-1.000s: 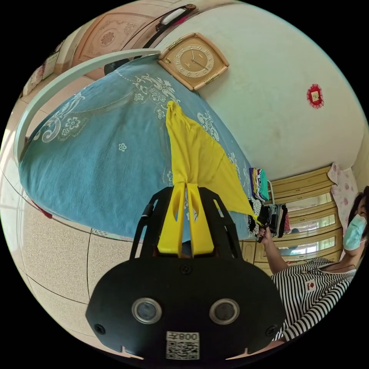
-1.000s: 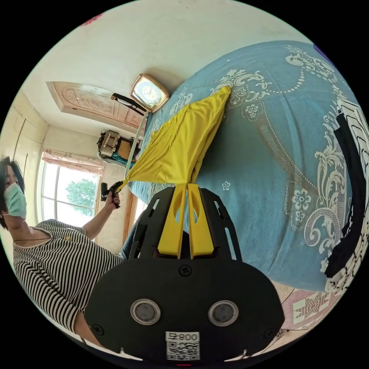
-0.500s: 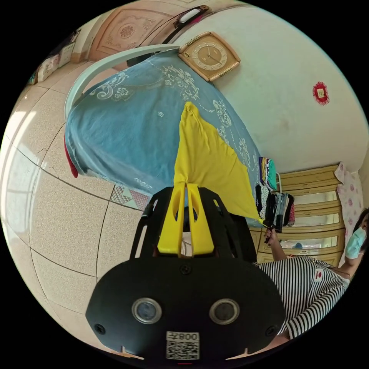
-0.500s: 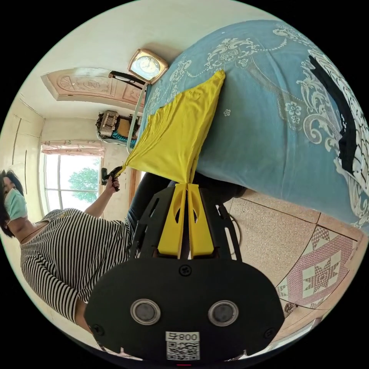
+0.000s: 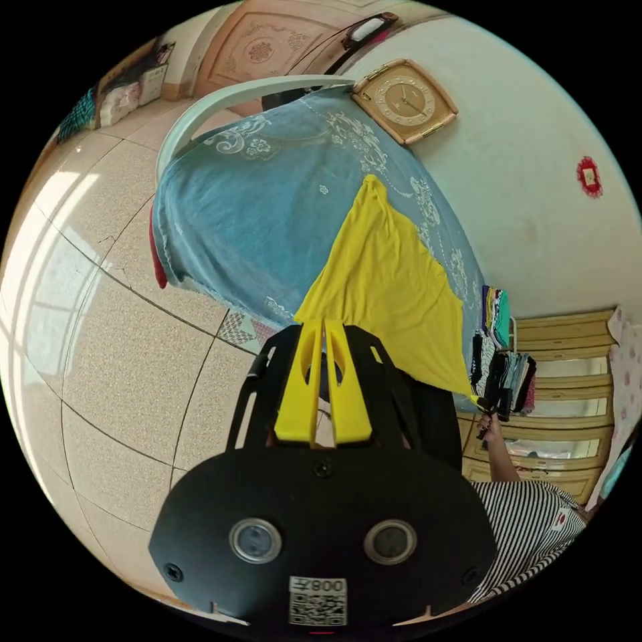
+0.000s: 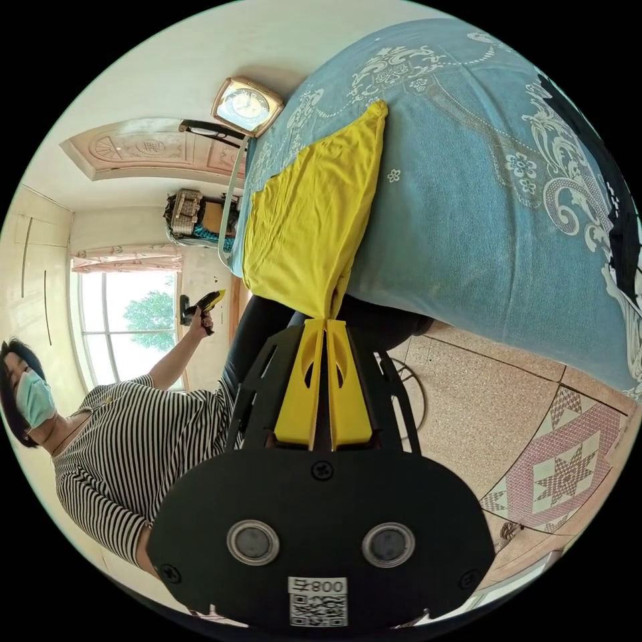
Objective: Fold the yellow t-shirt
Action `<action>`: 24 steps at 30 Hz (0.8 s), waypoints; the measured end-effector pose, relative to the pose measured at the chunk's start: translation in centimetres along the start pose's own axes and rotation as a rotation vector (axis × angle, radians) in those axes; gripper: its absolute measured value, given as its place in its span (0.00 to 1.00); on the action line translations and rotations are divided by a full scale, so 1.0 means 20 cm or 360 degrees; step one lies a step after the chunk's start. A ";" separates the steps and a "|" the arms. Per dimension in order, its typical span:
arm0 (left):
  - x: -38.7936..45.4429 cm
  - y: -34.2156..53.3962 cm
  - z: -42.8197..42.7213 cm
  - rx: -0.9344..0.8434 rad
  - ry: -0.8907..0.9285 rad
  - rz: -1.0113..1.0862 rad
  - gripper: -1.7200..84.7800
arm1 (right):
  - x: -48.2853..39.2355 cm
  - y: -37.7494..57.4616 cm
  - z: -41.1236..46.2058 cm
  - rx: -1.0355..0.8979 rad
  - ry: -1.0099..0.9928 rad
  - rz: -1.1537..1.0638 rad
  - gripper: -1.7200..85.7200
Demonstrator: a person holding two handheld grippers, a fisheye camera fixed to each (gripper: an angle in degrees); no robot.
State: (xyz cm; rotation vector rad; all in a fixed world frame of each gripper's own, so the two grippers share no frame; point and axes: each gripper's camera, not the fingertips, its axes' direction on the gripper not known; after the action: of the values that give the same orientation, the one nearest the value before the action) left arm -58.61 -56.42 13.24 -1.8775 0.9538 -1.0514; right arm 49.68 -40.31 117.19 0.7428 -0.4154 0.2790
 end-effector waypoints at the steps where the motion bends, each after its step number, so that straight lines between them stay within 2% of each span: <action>1: 0.12 0.05 0.05 -0.0010 0.0063 0.0124 0.04 | 0.00 0.00 0.00 0.0003 -0.0001 -0.0007 0.02; 3: 0.38 0.13 0.17 -0.0082 0.0156 0.0393 0.04 | -0.02 0.00 0.00 0.0016 -0.0015 -0.0038 0.02; 8: 1.38 0.51 0.68 -0.0366 0.0282 0.1293 0.07 | -0.08 0.00 -0.03 0.0073 -0.0039 -0.0116 0.02; 10: 1.68 0.65 0.84 -0.0432 0.0287 0.1537 0.08 | -0.10 -0.01 -0.04 0.0084 -0.0035 -0.0150 0.02; 14: 2.20 0.99 1.17 -0.0491 0.0030 0.2023 0.10 | -0.14 -0.04 -0.06 0.0096 -0.0039 -0.0218 0.02; 19: 2.52 1.30 1.43 -0.0373 -0.0306 0.2338 0.11 | -0.13 -0.07 -0.05 0.0097 -0.0067 -0.0249 0.02; 24: 2.69 1.48 1.66 -0.0266 -0.0607 0.2448 0.10 | -0.09 -0.12 -0.03 0.0079 -0.0104 -0.0264 0.03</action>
State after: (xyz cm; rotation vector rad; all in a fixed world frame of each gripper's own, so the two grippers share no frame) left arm -15.36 -107.28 -7.55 -0.8386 1.7315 0.3082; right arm 49.13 -41.80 114.56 0.8314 -0.4069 0.1097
